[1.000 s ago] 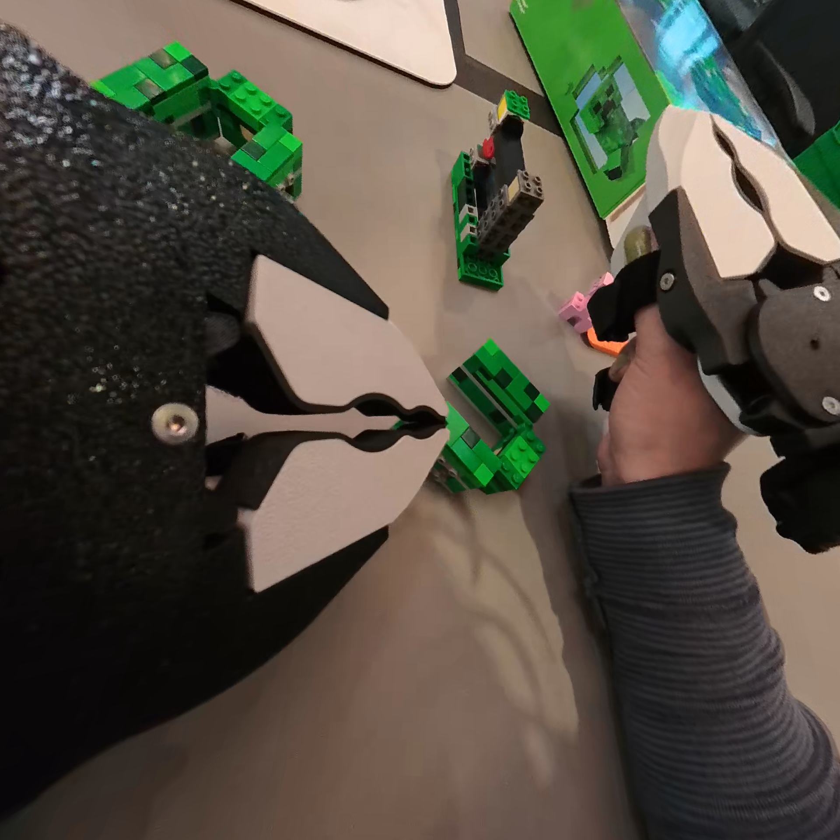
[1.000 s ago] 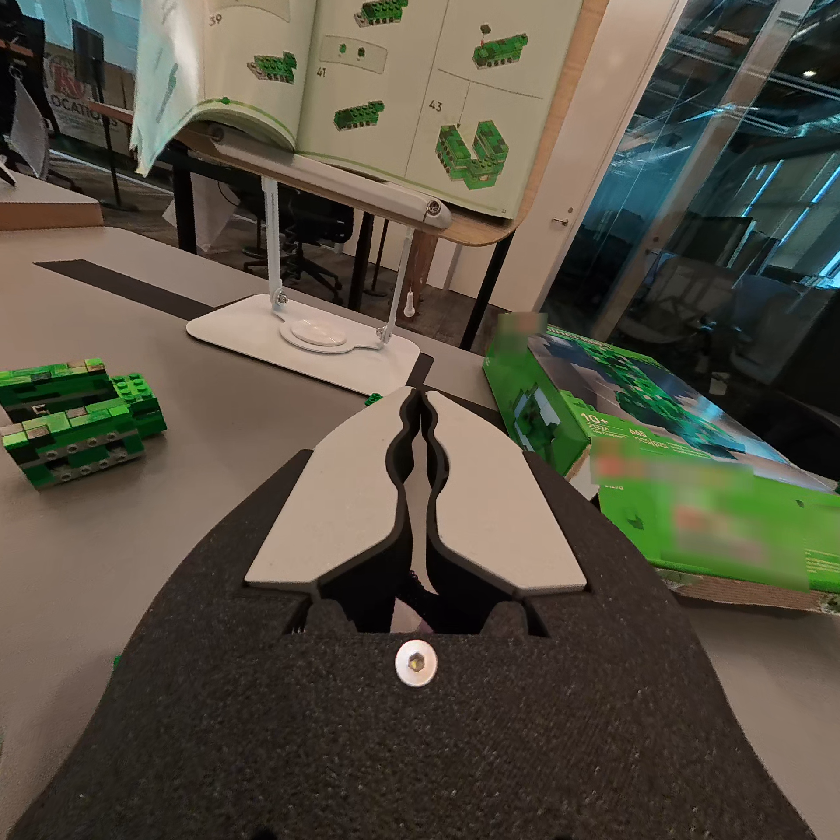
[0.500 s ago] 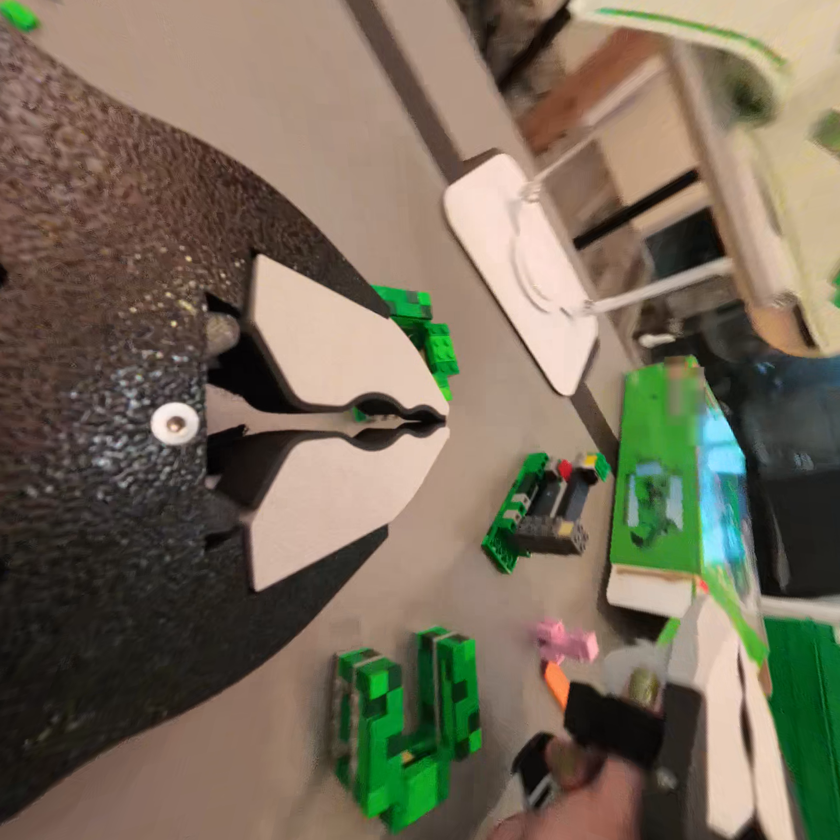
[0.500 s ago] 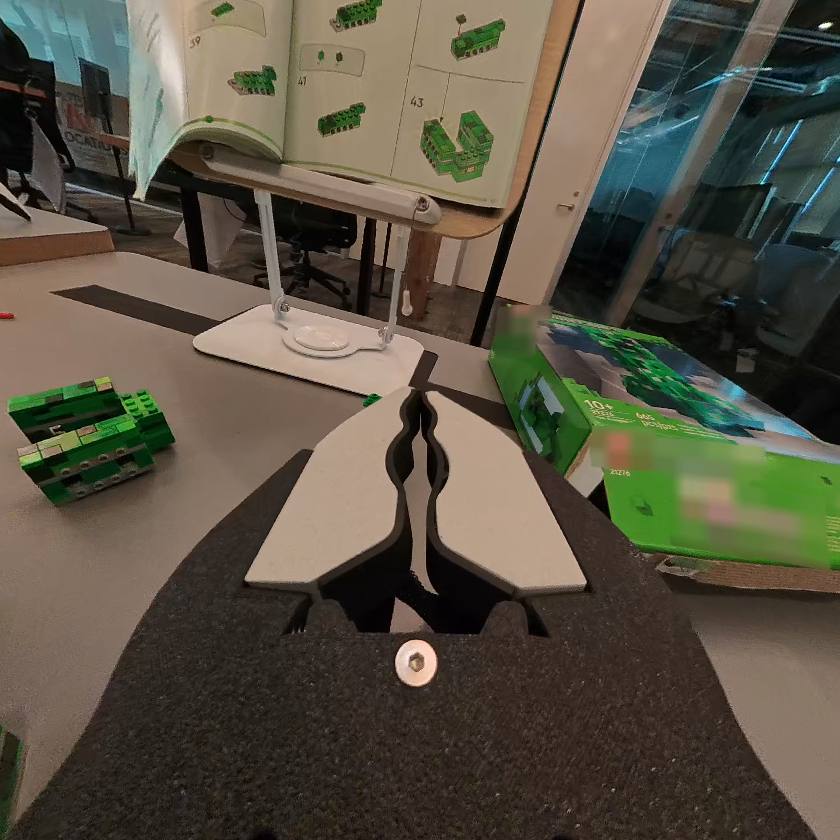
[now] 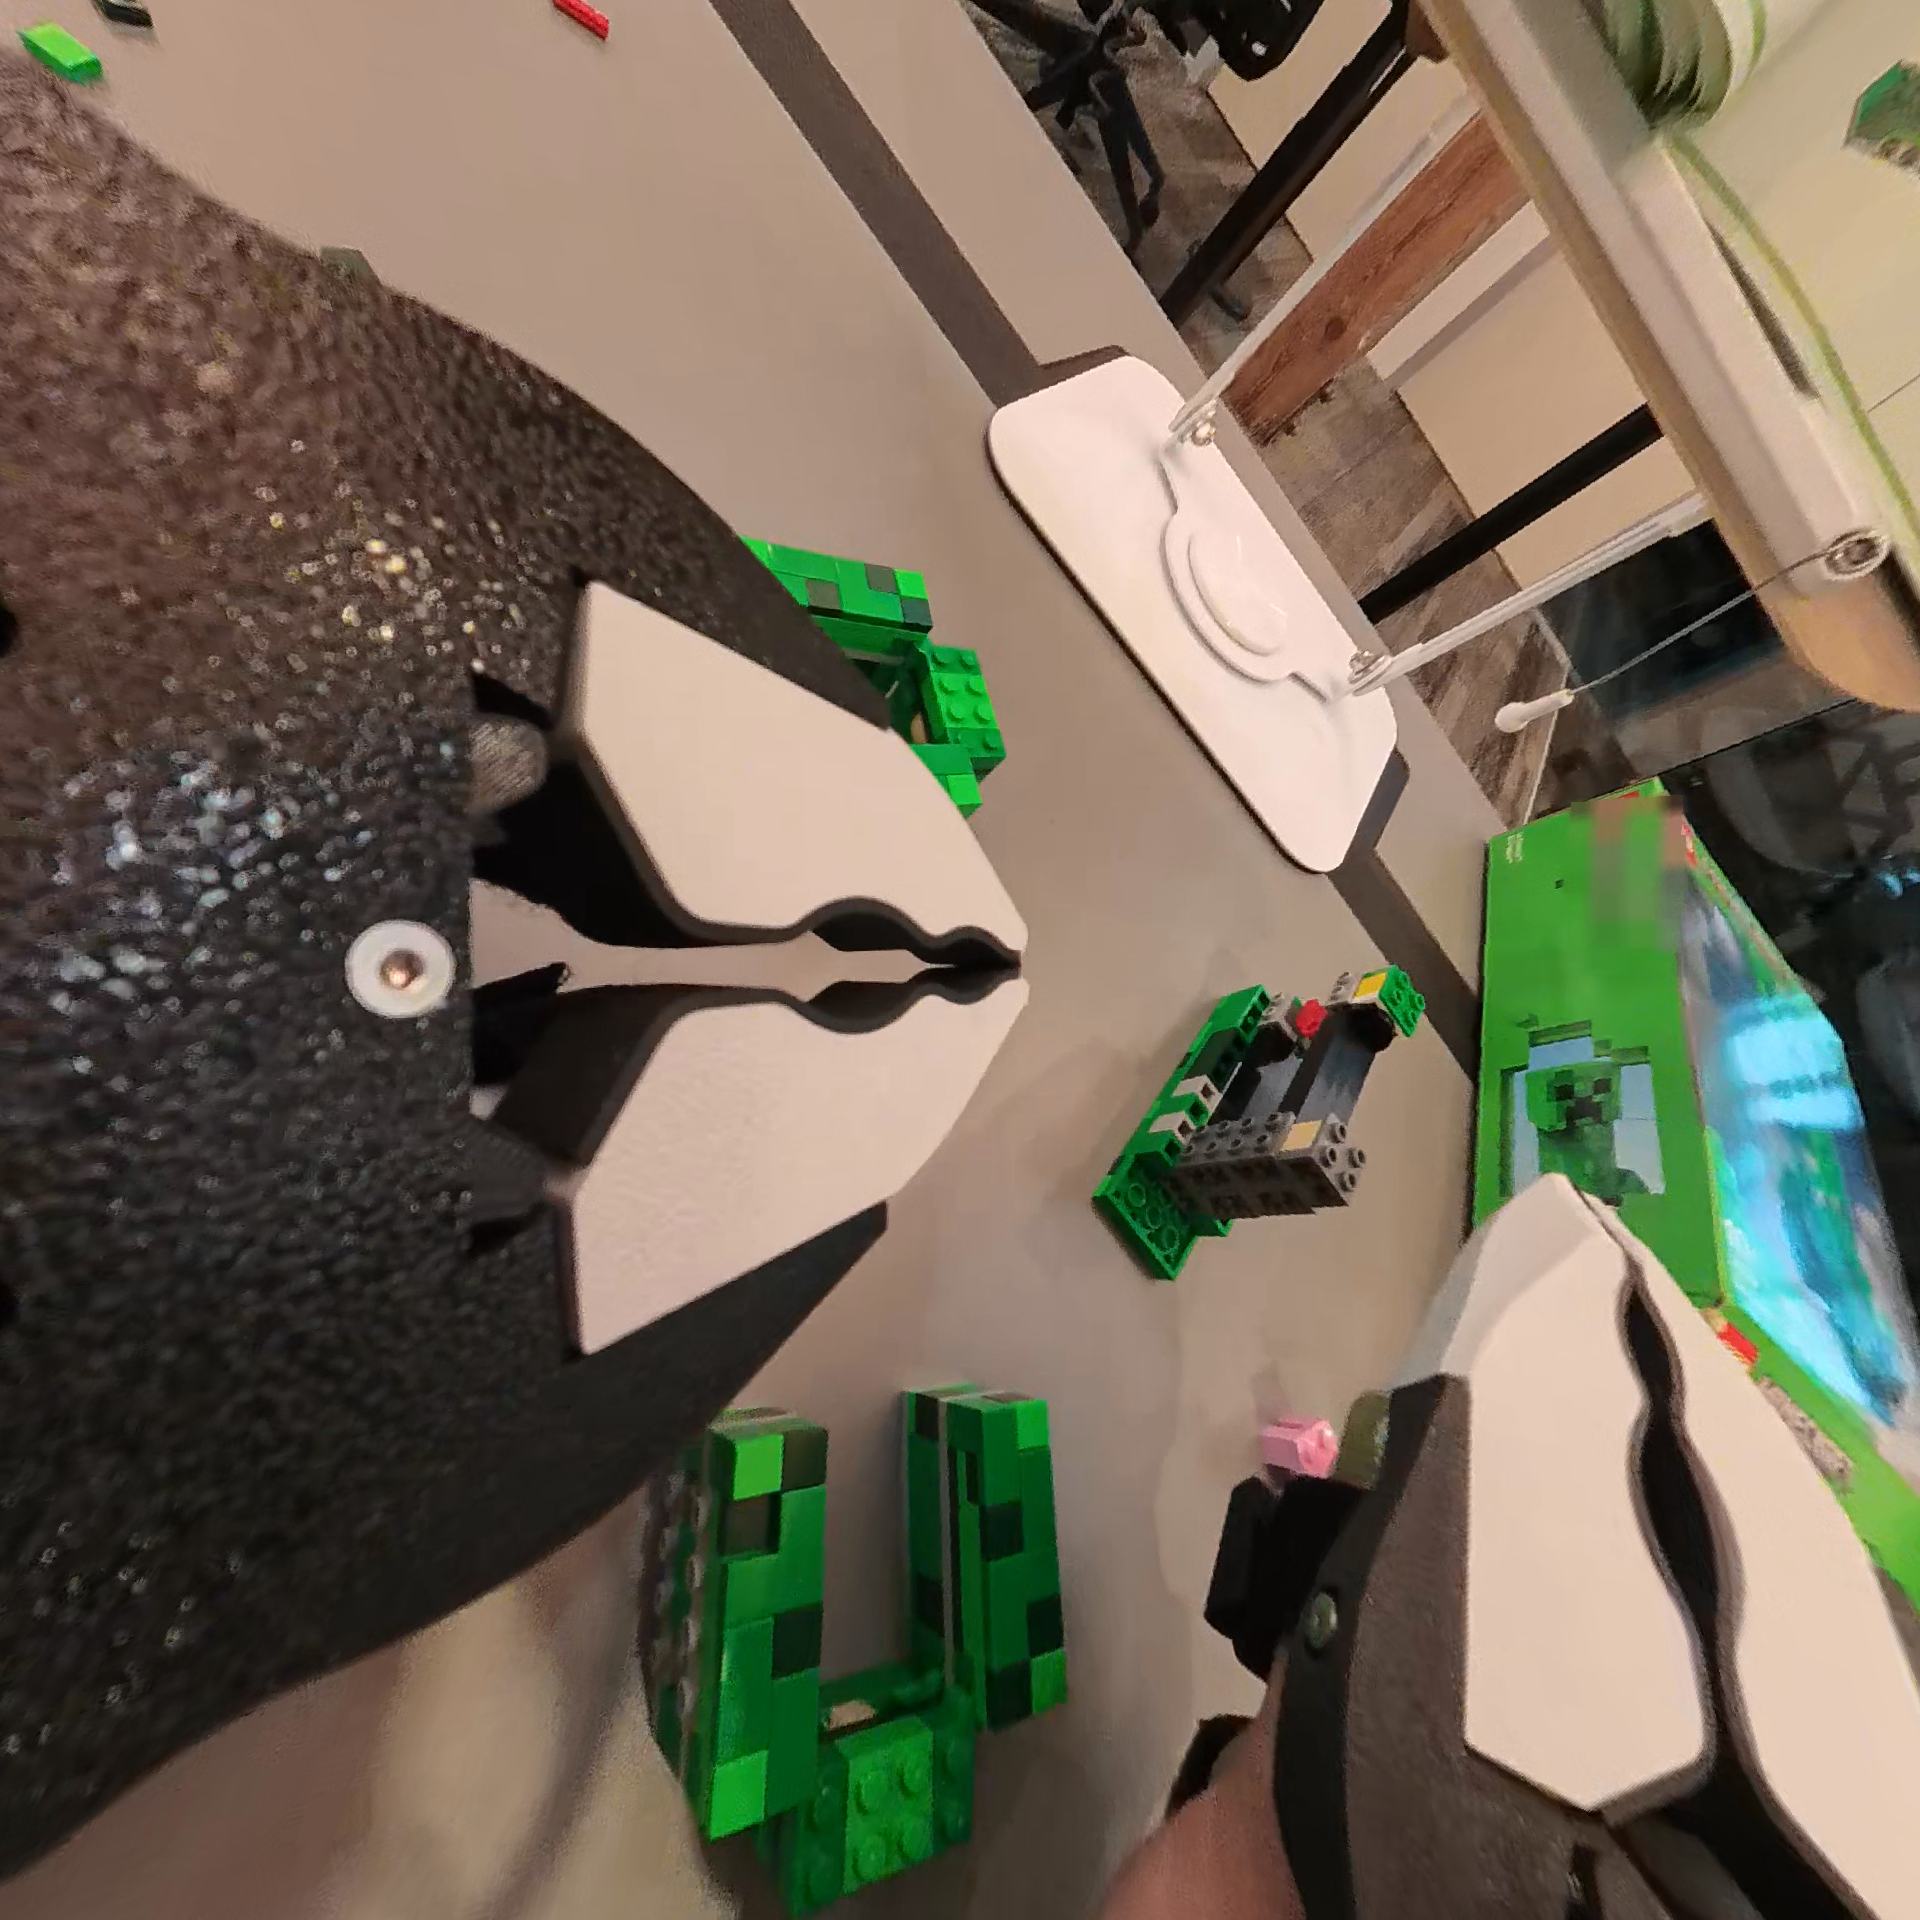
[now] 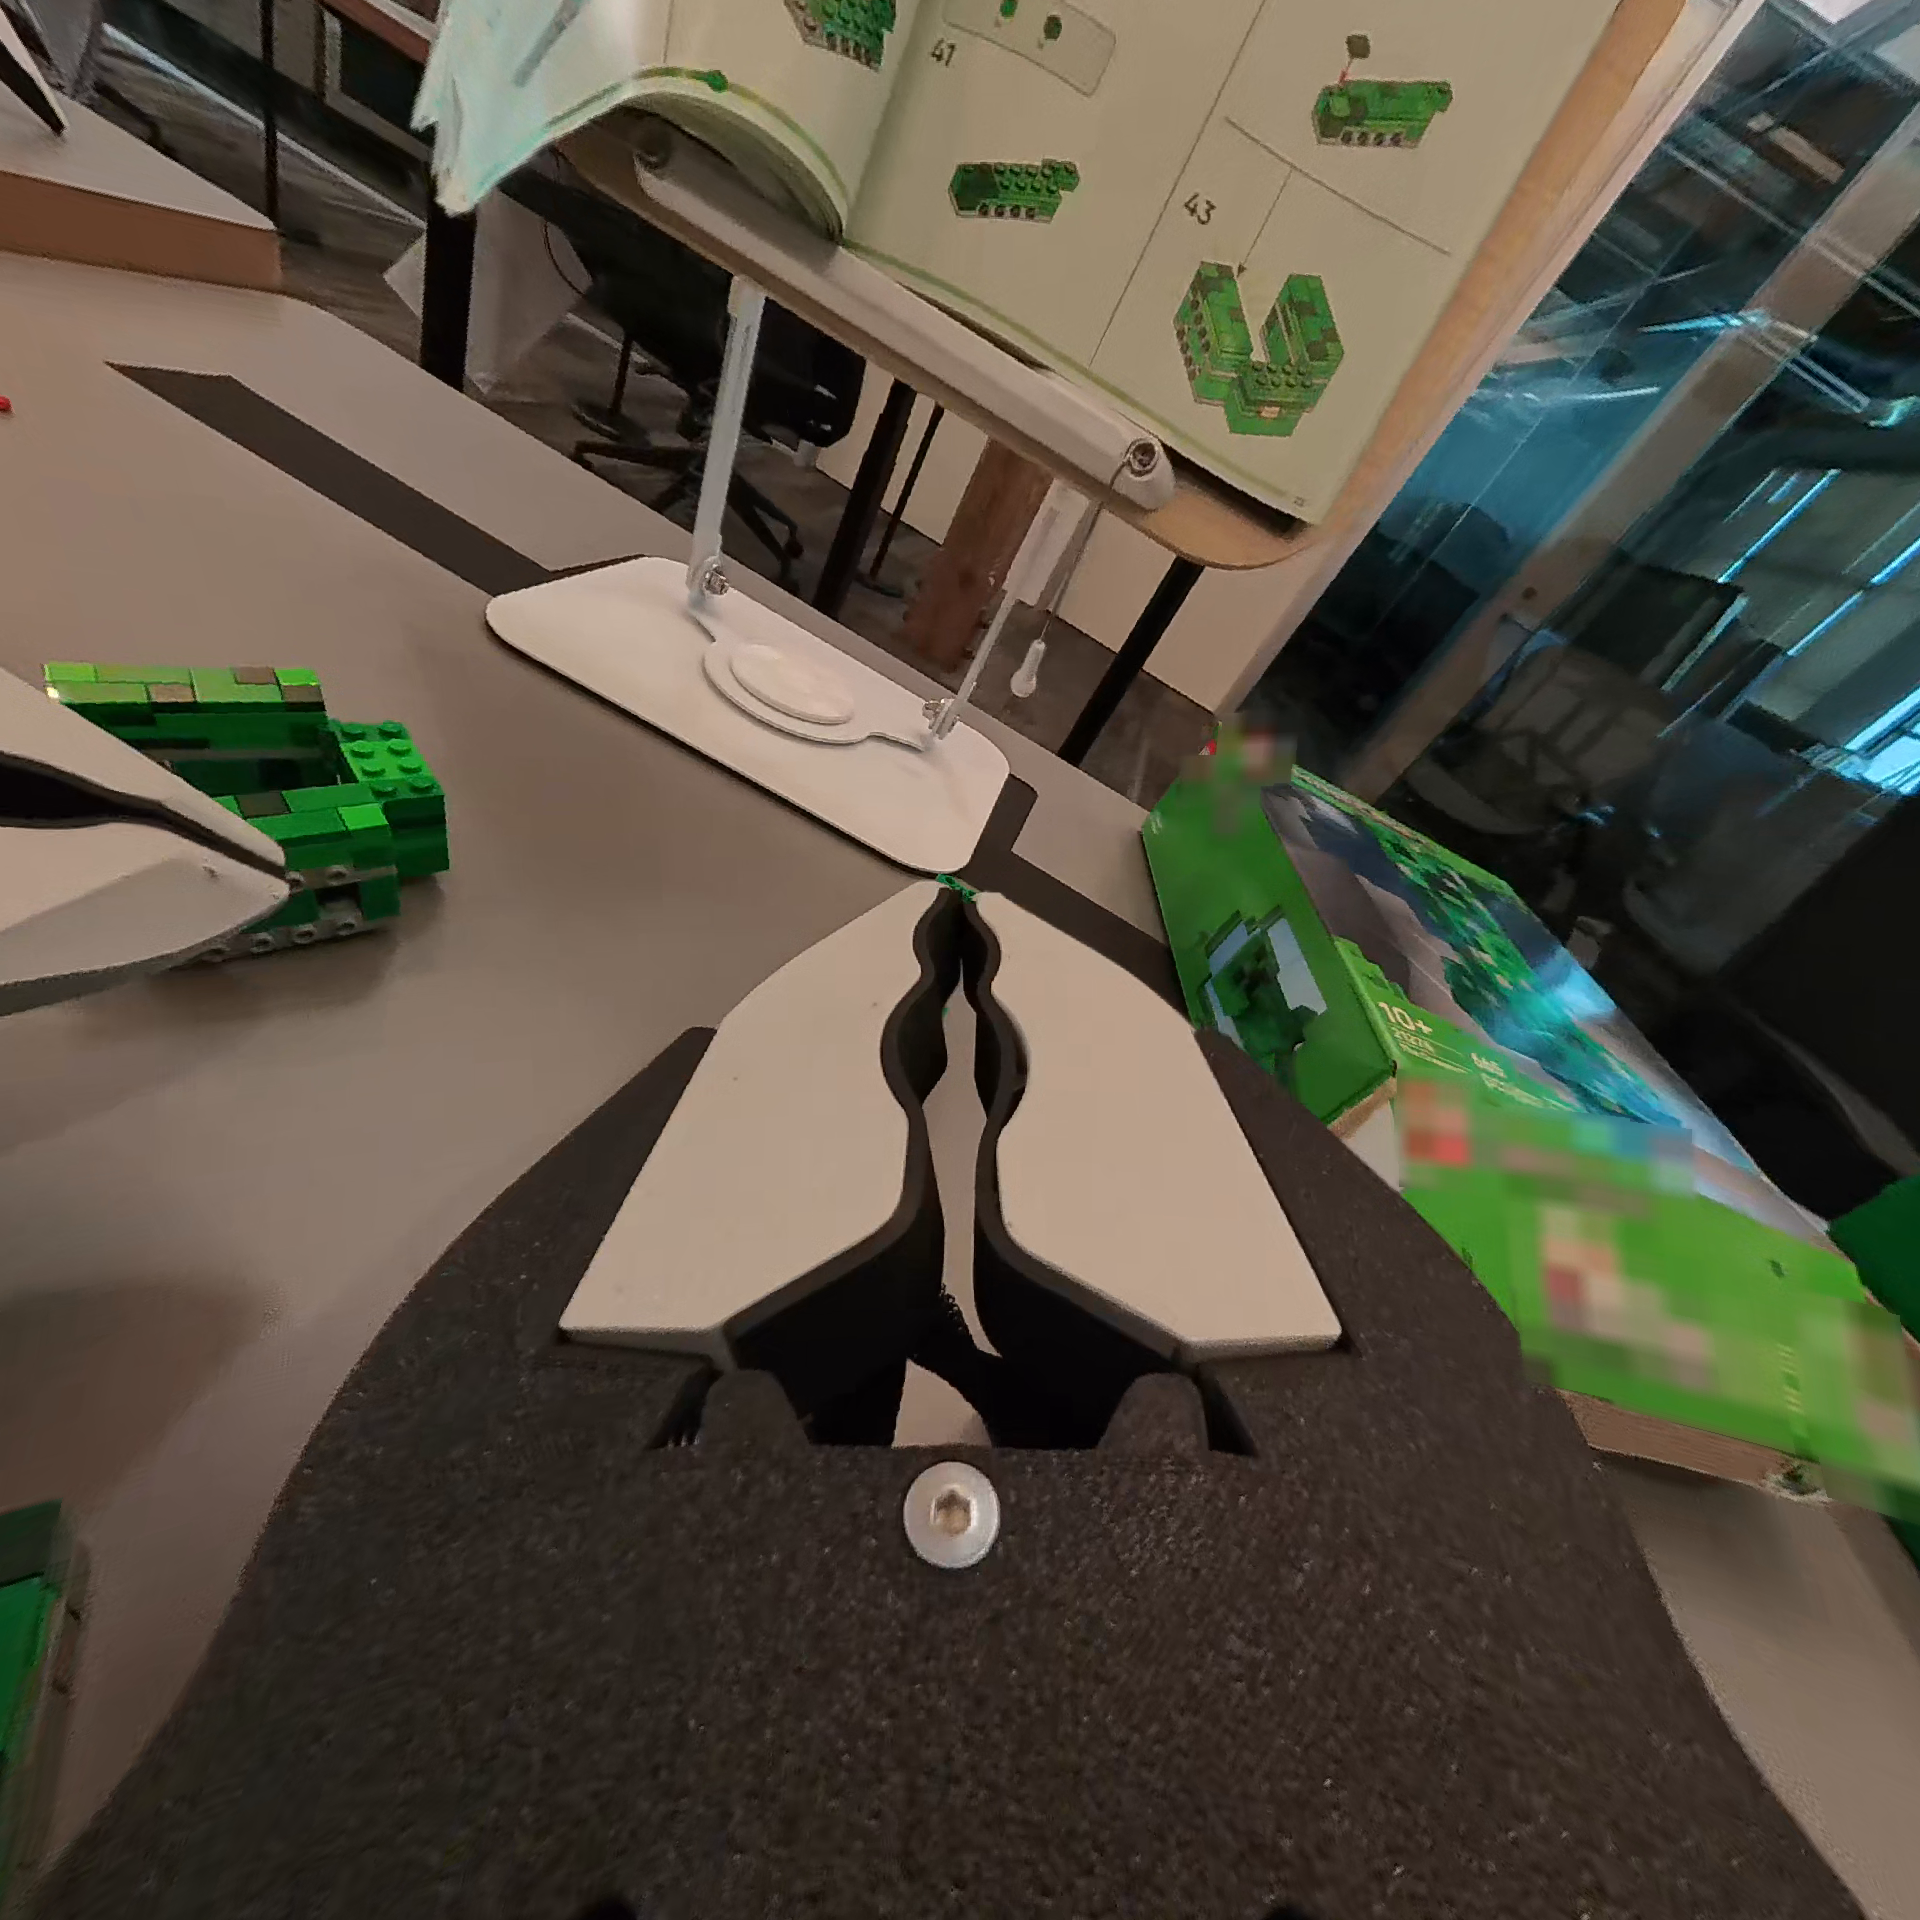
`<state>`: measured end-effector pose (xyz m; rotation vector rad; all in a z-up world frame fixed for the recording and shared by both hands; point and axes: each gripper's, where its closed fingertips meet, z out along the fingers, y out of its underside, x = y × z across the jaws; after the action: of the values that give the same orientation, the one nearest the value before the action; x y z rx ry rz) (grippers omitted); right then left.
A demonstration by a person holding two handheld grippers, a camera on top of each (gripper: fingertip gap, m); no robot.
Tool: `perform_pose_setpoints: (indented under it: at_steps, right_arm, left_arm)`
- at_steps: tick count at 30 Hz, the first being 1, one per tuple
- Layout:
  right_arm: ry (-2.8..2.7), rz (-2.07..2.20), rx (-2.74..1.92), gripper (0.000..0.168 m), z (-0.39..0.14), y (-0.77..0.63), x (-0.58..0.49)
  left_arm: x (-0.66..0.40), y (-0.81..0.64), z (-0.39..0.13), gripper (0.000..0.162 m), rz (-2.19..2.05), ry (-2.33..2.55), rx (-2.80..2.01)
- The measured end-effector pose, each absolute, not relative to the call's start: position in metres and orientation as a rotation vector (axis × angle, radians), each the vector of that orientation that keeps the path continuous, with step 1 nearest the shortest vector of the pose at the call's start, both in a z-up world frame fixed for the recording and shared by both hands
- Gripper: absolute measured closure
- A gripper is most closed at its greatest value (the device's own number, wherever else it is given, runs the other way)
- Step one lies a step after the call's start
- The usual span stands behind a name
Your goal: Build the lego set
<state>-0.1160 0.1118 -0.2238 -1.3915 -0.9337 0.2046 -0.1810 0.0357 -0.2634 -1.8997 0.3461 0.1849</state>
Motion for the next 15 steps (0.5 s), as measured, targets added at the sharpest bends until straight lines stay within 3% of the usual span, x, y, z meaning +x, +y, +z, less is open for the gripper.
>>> perform_pose_setpoints:
  at_steps: [15]
  right_arm:
    - [-0.918, 0.277, -1.397, 0.168, -0.229, 0.111, -0.120]
  left_arm:
    - [-0.203, 0.039, -0.266, 0.162, 0.236, 0.239, -1.833]
